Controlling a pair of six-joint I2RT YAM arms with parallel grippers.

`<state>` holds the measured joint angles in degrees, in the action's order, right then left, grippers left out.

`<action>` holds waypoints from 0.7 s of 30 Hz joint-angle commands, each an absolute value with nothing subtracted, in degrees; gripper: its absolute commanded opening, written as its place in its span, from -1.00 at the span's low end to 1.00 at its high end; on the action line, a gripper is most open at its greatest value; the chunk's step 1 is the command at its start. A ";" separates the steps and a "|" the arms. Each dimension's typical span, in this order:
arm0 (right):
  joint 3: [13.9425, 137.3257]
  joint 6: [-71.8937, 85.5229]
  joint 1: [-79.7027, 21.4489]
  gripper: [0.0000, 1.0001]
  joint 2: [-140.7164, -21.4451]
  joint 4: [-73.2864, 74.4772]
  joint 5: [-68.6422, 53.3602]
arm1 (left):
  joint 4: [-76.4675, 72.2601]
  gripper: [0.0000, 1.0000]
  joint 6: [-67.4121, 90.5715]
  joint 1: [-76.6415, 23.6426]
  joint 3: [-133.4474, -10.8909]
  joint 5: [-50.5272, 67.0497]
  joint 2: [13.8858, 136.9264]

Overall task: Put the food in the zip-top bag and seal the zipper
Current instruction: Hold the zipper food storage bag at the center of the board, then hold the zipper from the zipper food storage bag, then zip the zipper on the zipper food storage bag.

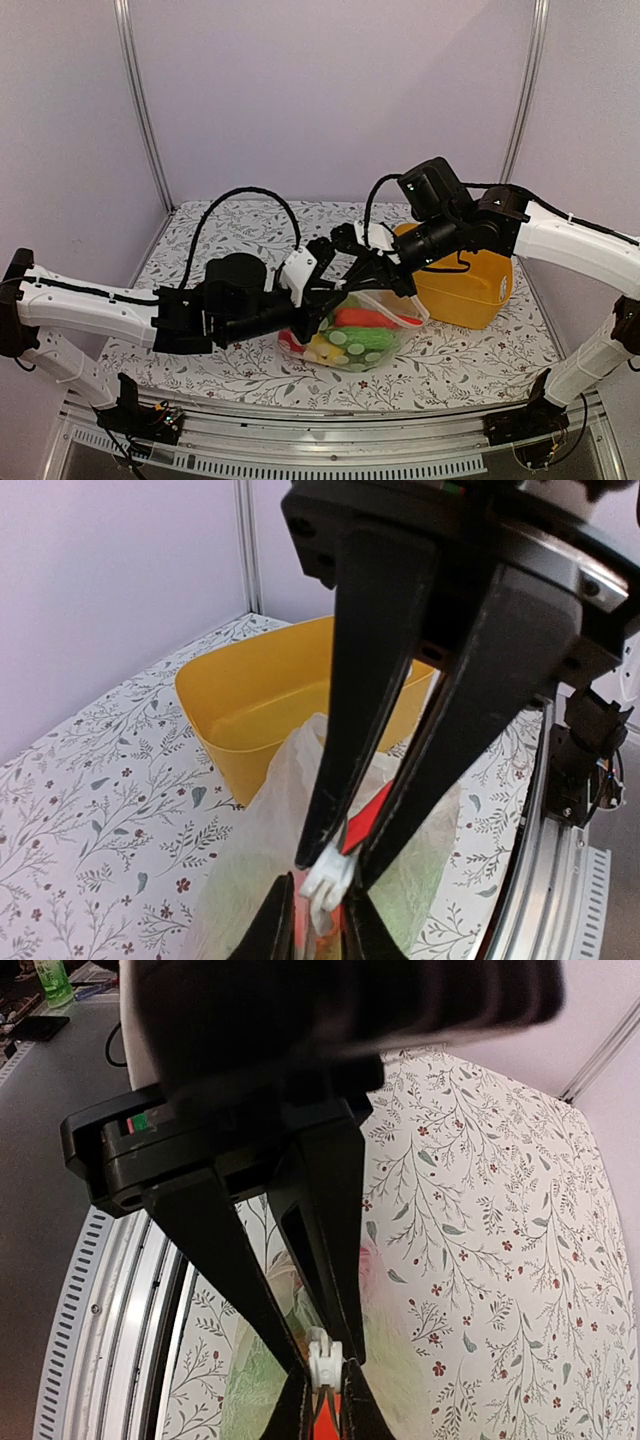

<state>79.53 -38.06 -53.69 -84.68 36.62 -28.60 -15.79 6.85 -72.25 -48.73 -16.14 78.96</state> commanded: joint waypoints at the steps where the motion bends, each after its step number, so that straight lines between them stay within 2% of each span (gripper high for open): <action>1: 79.76 -37.05 -54.05 -0.94 -85.55 36.59 -29.24 | -17.62 -0.65 6.64 -71.57 -48.06 -17.61 77.01; 11: 80.92 -37.02 -54.10 -0.95 -86.72 39.19 -30.60 | -18.63 -1.00 5.41 -71.07 -46.71 -16.66 76.82; 21: 82.84 -35.12 -53.99 -0.97 -89.81 47.66 -25.55 | -19.59 -1.00 6.26 -70.69 -42.71 -20.62 72.38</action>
<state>82.94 -36.23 -54.00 -88.88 39.83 -28.93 -16.49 5.85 -72.05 -44.60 -16.51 76.05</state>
